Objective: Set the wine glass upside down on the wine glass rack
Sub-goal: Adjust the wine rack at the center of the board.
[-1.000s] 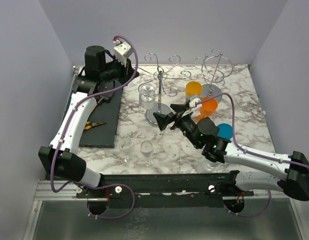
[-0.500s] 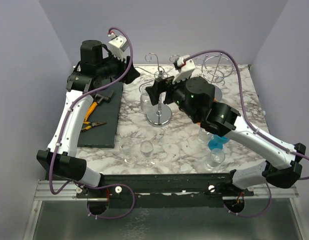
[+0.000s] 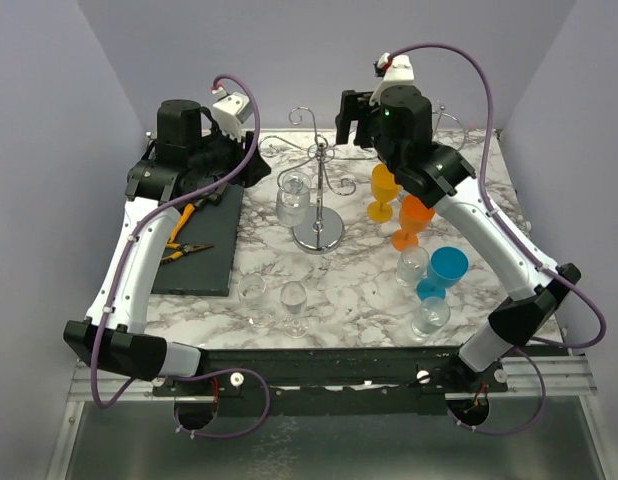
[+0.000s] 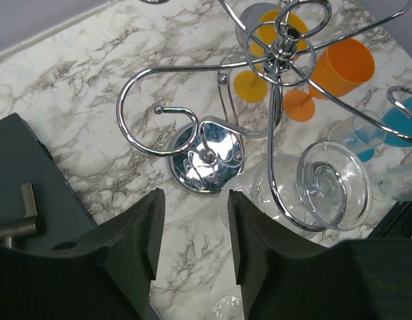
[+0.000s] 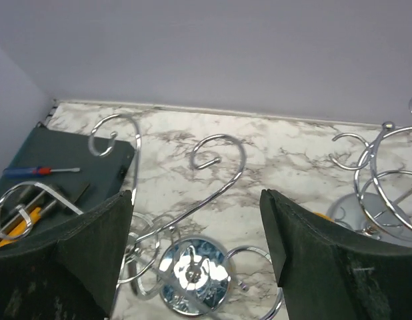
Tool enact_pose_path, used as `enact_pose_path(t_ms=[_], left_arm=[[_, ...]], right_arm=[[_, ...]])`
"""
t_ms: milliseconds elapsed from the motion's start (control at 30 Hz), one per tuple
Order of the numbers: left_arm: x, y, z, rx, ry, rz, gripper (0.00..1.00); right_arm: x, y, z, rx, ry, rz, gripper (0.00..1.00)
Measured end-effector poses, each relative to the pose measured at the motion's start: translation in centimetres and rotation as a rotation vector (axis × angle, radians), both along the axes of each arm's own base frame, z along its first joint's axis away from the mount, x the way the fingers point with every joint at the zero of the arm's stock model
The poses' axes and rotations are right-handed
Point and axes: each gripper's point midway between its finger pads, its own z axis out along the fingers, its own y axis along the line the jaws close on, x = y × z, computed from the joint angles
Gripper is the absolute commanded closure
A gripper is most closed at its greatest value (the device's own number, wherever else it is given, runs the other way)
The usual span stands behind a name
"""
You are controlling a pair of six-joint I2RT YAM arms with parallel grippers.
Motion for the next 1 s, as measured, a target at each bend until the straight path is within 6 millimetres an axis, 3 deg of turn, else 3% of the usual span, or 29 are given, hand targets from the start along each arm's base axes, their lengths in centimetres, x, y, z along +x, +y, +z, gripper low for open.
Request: enact_pose_path(t_ms=[67, 200, 567, 767, 1000], left_arm=[[-0.1, 0.1, -0.7, 0.004, 0.022, 0.005, 0.62], [0.2, 0.3, -1.4, 0.014, 0.042, 0.021, 0.69], [2.7, 0.1, -3.8, 0.040, 0.101, 0.040, 0.71], [3.5, -0.2, -3.7, 0.037, 0.096, 0.040, 0.71], [4.1, -0.3, -3.0, 0.034, 0.080, 0.039, 0.71]], right_arm=[[1.9, -1.5, -0.3, -0.002, 0.008, -0.039, 0.19], [3.8, -2.1, -1.0, 0.004, 0.025, -0.042, 0.21], [7.9, -2.5, -3.7, 0.031, 0.091, -0.001, 0.32], [8.8, -3.0, -4.9, 0.045, 0.122, 0.007, 0.39], [8.5, -2.0, -5.1, 0.079, 0.140, 0.055, 0.50]])
